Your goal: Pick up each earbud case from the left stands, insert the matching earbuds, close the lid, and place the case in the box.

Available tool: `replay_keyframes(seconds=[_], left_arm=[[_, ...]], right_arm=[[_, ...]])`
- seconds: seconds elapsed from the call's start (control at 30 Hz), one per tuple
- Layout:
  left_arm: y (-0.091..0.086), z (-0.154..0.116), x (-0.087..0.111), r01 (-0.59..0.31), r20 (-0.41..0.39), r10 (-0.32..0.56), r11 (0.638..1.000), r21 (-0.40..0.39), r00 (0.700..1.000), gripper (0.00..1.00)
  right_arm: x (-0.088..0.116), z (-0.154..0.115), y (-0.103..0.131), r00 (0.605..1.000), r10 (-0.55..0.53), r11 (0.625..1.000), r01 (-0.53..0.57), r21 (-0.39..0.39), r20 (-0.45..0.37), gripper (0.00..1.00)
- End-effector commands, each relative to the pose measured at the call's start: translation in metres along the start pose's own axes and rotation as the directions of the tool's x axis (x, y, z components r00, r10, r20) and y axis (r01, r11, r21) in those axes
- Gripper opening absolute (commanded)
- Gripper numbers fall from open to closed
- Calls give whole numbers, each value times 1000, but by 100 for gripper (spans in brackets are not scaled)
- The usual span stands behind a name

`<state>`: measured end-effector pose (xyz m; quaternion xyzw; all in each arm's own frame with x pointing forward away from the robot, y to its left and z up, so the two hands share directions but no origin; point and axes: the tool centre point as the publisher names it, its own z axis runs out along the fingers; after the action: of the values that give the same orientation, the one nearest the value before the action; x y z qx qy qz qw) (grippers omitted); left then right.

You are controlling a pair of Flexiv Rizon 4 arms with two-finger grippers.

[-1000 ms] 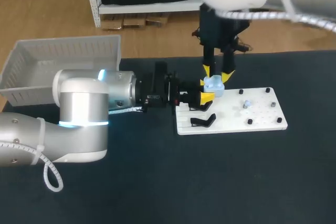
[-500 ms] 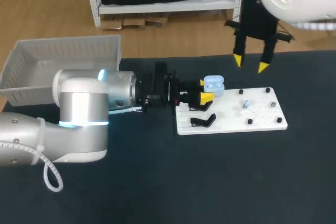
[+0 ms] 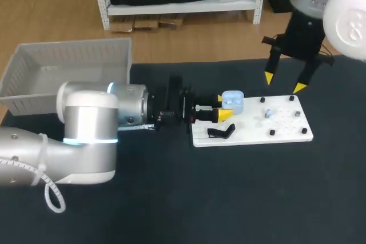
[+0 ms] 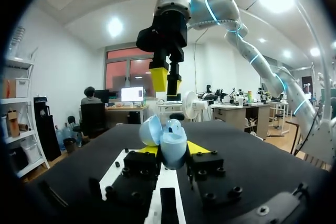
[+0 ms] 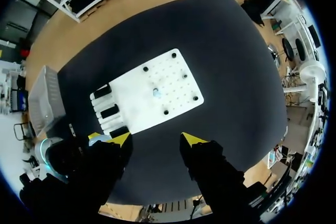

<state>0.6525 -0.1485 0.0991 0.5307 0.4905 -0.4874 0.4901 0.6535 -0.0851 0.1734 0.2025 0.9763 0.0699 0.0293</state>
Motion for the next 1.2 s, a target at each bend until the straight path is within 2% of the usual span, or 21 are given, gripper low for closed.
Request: replay_keyframes(seconds=[0.03,0.13,0.23,0.57,0.77,0.97,1.0,1.03,1.13,1.2], left_arm=[[-15,-7,-4,-10,1,10,998,-63,1000,0],[-19,-11,-5,-17,0,17,997,-75,1000,0],[-22,-13,-4,-20,-1,20,997,-80,1000,0],[-25,-16,-2,-19,-25,17,998,-66,1000,0],[-25,-16,-2,-19,-25,17,998,-66,1000,0],[-25,-16,-2,-19,-25,17,998,-66,1000,0],[-25,-16,-2,-19,-25,17,998,-66,1000,0],[-25,-16,-2,-19,-25,17,998,-66,1000,0],[-25,-16,-2,-19,-25,17,998,-66,1000,0],[-25,-16,-2,-19,-25,17,998,-66,1000,0]], right_arm=[[3,2,-2,1000,-8,1000,8,-16,5,58],[4,5,0,1000,-17,1000,17,-13,8,57],[4,12,0,999,-27,1000,27,-7,20,50],[7,37,0,985,-136,990,132,46,110,48],[6,56,1,972,-213,976,207,67,104,46],[-6,76,-1,965,-246,968,241,68,94,50],[-8,79,-1,964,-251,967,245,65,91,53],[-9,81,0,961,-260,965,255,59,92,61],[-13,89,3,955,-283,959,279,48,92,63],[-16,95,5,952,-292,956,289,48,91,60]])
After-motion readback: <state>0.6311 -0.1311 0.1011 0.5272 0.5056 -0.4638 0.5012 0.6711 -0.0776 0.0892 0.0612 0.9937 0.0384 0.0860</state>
